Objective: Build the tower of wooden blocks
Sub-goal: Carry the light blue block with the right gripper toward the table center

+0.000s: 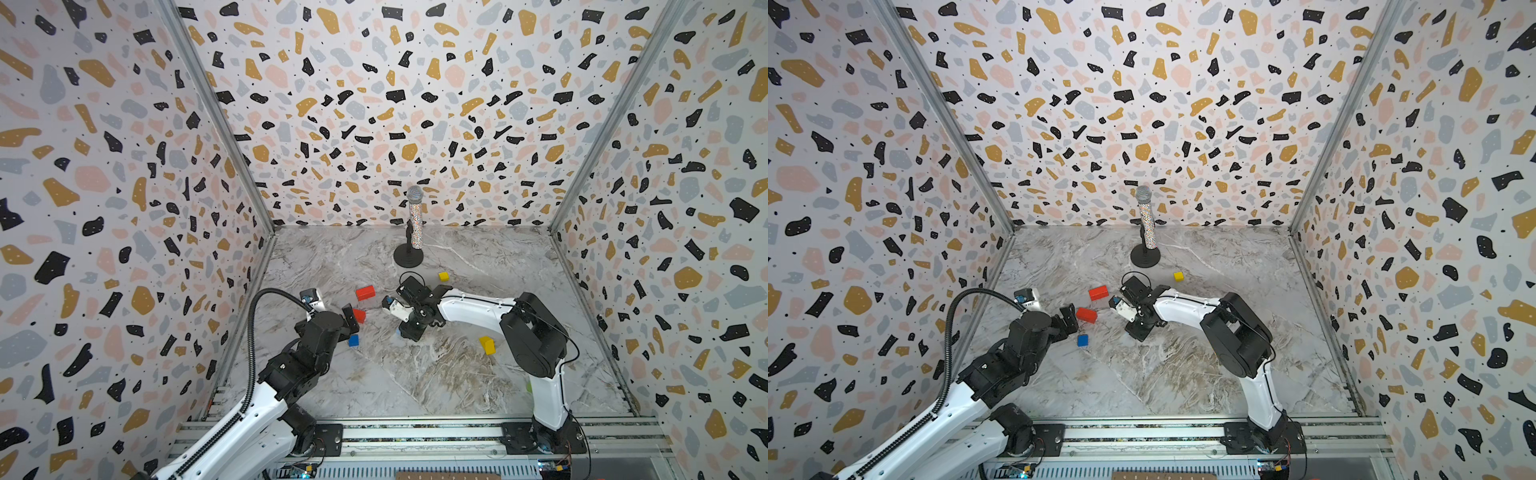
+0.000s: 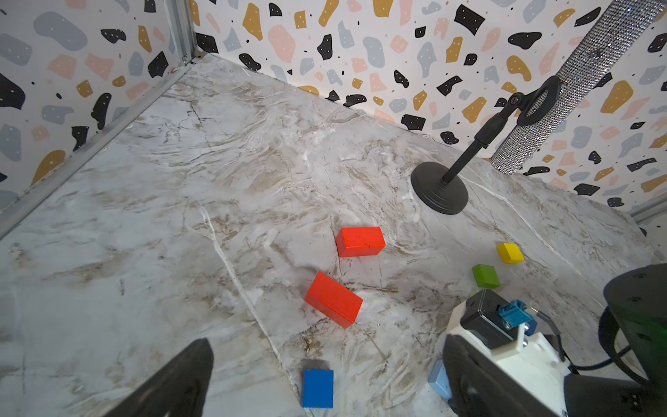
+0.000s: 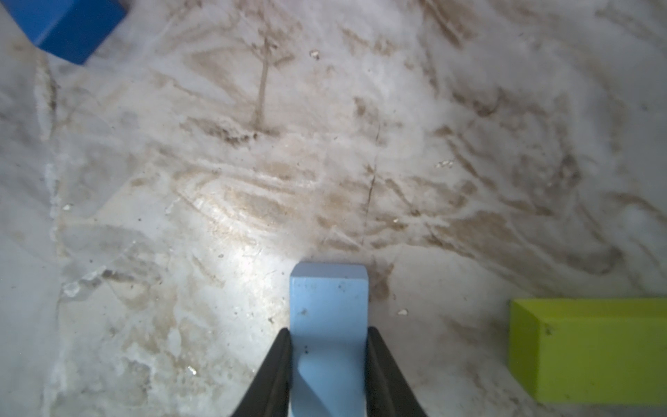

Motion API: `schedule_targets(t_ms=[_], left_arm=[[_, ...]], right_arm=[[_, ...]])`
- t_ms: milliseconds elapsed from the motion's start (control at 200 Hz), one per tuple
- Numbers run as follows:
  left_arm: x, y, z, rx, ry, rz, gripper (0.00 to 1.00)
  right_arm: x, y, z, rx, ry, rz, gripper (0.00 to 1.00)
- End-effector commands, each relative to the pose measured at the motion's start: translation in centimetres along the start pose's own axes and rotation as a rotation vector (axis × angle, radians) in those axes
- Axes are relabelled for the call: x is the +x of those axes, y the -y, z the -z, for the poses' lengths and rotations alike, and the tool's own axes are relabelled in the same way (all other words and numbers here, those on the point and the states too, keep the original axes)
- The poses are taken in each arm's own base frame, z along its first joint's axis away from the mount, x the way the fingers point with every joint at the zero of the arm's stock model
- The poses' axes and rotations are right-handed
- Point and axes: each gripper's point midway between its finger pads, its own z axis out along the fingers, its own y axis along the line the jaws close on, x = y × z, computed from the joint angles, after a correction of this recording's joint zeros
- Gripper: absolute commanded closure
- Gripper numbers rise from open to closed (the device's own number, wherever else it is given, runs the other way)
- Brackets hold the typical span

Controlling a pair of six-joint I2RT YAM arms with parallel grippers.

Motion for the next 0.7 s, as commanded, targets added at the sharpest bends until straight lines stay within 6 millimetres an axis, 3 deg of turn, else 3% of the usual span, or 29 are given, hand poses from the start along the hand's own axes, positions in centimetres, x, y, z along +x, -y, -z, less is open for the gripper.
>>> schedule_targets(t_ms=[0,195,405,696], left_arm=[[-0.8,-0.2,0.3,-0.013,0.026,0.015,0.0],[-0.2,-0.1,-0.3,-0.011,0.016,0.017,0.0],[0.6,0.3,-1.4,-0.03,-0.021,-0.024,0.0],[1.8,1.8,-2.8,0.004,-0.076,-0.063,0.0]], right_arm=[[0.3,0.3,0.6,0.025,-0.016,-0.049,0.73],[0.6,0.6,1.2,0.051,-0.01,-0.12,0.74],[0.2,1.3,3.3,0.106,0.039,-0.221,0.76],[1.6,2.9,5.8,0.11,0.066,-0.409,0.84]])
